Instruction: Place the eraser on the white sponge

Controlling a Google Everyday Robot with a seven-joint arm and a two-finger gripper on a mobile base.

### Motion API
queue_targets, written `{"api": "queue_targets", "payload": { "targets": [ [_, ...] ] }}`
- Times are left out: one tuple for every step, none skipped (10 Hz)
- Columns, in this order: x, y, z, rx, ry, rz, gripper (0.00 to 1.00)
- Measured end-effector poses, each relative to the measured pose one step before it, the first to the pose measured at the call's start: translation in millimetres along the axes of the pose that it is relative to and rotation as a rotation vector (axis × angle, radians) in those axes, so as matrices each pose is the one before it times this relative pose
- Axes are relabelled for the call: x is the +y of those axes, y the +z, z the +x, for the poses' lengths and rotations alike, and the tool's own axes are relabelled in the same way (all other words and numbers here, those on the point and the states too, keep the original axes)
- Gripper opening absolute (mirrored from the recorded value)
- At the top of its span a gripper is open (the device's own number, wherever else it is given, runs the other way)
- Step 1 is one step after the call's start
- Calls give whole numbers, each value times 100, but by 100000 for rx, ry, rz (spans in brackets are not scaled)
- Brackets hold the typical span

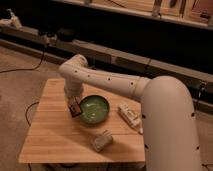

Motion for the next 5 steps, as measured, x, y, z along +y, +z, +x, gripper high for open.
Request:
{"api": "queue_targets", "payload": {
  "targets": [
    [-89,25,16,-35,-153,23,0],
    [-65,-20,-34,2,-92,106,0],
    [-645,-218,-613,-548,317,1540,0],
    [-937,-338,-1221,-1353,2020,2330,0],
    [-1037,-448,-1772,-2018,3592,2243,0]
  ]
}}
